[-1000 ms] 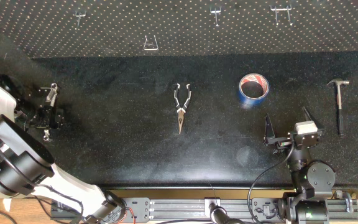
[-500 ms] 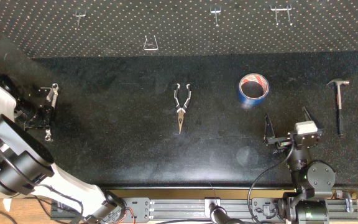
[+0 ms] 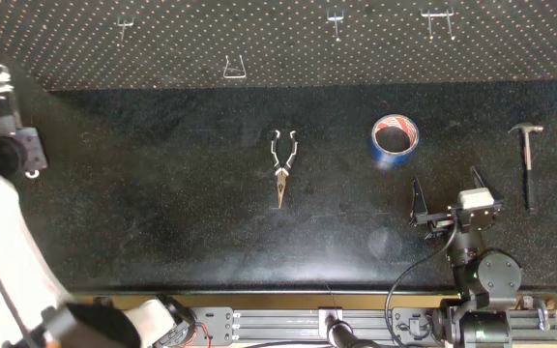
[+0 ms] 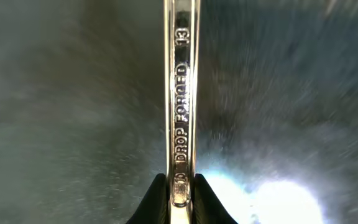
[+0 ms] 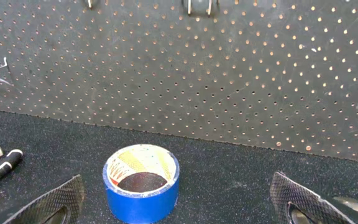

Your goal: Place Tools Onto Pegboard

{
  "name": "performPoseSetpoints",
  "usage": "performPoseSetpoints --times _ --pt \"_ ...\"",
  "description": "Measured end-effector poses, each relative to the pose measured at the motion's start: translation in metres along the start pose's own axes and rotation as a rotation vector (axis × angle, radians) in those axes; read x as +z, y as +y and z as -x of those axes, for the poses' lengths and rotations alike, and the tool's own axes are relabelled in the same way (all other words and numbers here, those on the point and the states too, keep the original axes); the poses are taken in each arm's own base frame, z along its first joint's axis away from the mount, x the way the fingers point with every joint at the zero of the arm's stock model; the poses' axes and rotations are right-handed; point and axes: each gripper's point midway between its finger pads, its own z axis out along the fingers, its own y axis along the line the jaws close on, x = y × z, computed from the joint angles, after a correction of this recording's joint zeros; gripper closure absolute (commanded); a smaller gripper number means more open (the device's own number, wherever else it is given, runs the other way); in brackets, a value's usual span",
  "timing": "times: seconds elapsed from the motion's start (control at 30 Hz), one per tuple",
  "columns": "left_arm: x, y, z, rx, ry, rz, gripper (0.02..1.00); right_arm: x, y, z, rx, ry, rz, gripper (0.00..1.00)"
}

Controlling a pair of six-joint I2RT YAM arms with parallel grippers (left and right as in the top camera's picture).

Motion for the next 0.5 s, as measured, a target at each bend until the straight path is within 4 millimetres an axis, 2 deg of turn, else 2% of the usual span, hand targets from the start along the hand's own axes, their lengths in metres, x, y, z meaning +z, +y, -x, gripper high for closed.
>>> performPoseSetpoints --times 0.07,0.1,0.13,0.17,0.2,0.23,0.27,0.37,0.4,0.43,0.5 --pt "-0.038 -0.006 0.006 -0.045 -0.12 0.006 0.991 0.0 0.0 0.0 0.0 0.001 0.0 0.025" --pt "-0.05 -0.014 0.002 -0.052 -0.179 -0.002 0.989 0.0 0.0 0.0 0.0 0.001 -0.001 0.025" --pt "-0.052 -0.023 -0.001 -0.048 -0.234 -0.009 0.991 0.0 0.0 0.0 0.0 0.002 0.0 0.025" --pt "-0.046 -0.035 0.001 -0.024 -0.323 -0.007 0.989 0.0 0.0 0.0 0.0 0.001 -0.001 0.025" --pt "-0.037 -0.058 -0.009 0.012 -0.349 -0.045 0.991 0.0 0.0 0.0 0.0 0.0 -0.001 0.025" --pt "-0.032 -0.076 -0.014 0.046 -0.371 -0.074 0.991 0.0 0.0 0.0 0.0 0.001 -0.002 0.027" --pt "-0.029 -0.103 -0.013 0.079 -0.4 -0.128 0.991 0.0 -0.001 0.0 0.0 0.001 -0.003 0.027" --pt "-0.037 -0.149 0.004 0.113 -0.461 -0.2 0.989 0.0 -0.001 0.0 0.0 0.001 -0.003 0.025" --pt "-0.037 -0.173 0.006 0.146 -0.463 -0.24 0.989 0.0 -0.001 0.0 0.0 0.001 -0.003 0.025" --pt "-0.035 -0.184 0.004 0.162 -0.451 -0.261 0.989 0.0 -0.001 0.0 0.0 0.001 -0.003 0.025" --pt "-0.03 -0.185 0.008 0.113 -0.445 -0.242 0.991 0.0 -0.001 0.0 0.0 0.001 -0.003 0.027"
